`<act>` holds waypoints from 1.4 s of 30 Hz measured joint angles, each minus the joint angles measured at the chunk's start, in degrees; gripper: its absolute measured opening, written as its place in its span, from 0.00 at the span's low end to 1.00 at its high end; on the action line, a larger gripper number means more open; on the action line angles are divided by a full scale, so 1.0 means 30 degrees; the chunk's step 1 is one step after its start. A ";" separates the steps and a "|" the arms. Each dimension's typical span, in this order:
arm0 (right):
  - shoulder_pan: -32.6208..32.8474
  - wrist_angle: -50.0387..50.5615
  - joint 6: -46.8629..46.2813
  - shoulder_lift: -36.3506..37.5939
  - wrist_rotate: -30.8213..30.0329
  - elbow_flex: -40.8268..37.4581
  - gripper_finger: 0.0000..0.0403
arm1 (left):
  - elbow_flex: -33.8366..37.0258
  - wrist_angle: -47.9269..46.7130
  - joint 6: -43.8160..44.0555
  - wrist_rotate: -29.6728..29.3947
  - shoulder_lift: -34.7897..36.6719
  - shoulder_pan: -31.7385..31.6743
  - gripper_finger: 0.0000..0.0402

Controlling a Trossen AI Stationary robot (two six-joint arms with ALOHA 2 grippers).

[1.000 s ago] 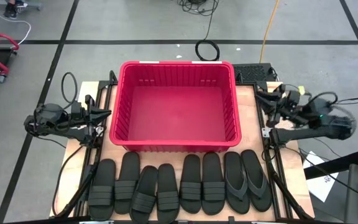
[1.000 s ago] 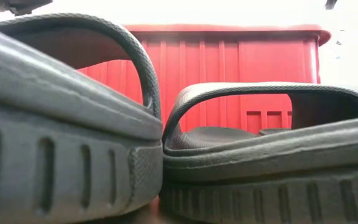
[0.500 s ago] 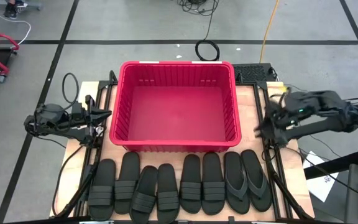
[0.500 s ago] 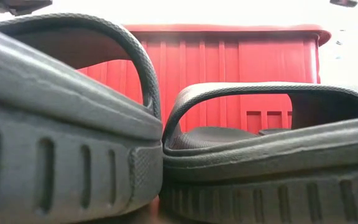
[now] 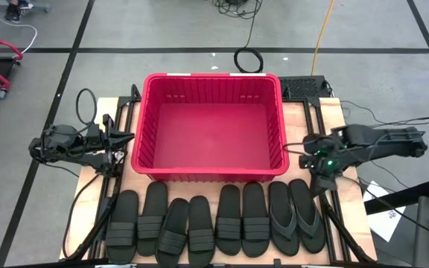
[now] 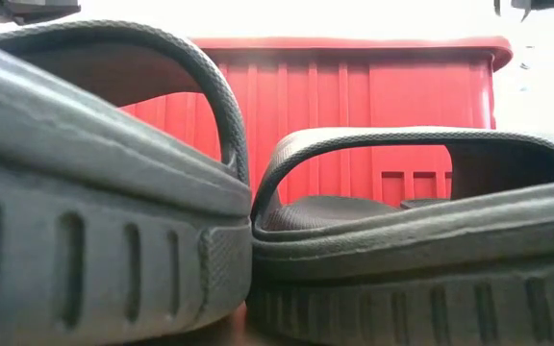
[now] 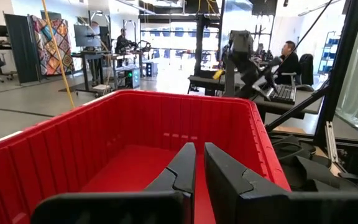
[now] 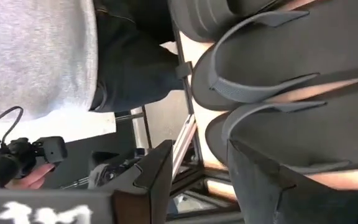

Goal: Pick and place slides into bin
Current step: Put the flip flop into the red bin

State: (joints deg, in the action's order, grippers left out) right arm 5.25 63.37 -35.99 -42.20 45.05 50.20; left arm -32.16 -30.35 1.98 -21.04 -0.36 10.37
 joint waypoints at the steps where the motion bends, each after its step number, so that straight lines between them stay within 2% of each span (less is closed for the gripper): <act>1: 0.0210 -0.0437 -0.0386 0.0084 -0.0033 -0.0558 0.35 | 0.0000 0.0006 -0.0020 0.0000 0.0000 0.0001 0.08; 9: 0.3167 -0.5210 -0.3976 0.0736 0.0430 -0.4339 0.35 | 0.0000 -0.0003 -0.0120 -0.0007 0.0000 0.0001 0.08; 15: 0.6340 -1.2443 -0.8711 0.0723 -0.1316 -0.6869 0.35 | 0.0000 -0.0086 -0.0488 -0.0007 0.0000 0.0001 0.08; 17: 0.7447 -1.3854 -1.0234 0.0584 -0.2085 -0.7629 0.35 | 0.0000 -0.0139 -0.0495 -0.0011 0.0000 -0.0003 0.08; 24: 1.0339 -1.3893 -1.3296 0.0548 -0.4684 -0.9118 0.35 | 0.0000 -0.0590 -0.0503 -0.0015 0.0000 -0.0002 0.08; 32: 1.1428 -1.5465 -1.5573 0.0465 -0.6595 -0.9777 0.35 | 0.0000 -0.1161 -0.0503 -0.0015 -0.0001 0.0001 0.08; 38: 1.1983 -1.5392 -1.6314 -0.0662 -0.6618 -0.9778 0.35 | 0.0000 -0.1205 -0.0124 -0.0014 -0.0001 -0.0006 0.08; 42: 1.2281 -1.6677 -1.6488 -0.1653 -0.6826 -0.9785 0.35 | 0.0000 -0.1276 0.0000 -0.0007 -0.0007 0.0001 0.08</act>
State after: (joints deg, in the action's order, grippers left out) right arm 42.09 13.33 -85.45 -47.16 24.57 20.84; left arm -32.16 -34.17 1.98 -21.06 -0.38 10.37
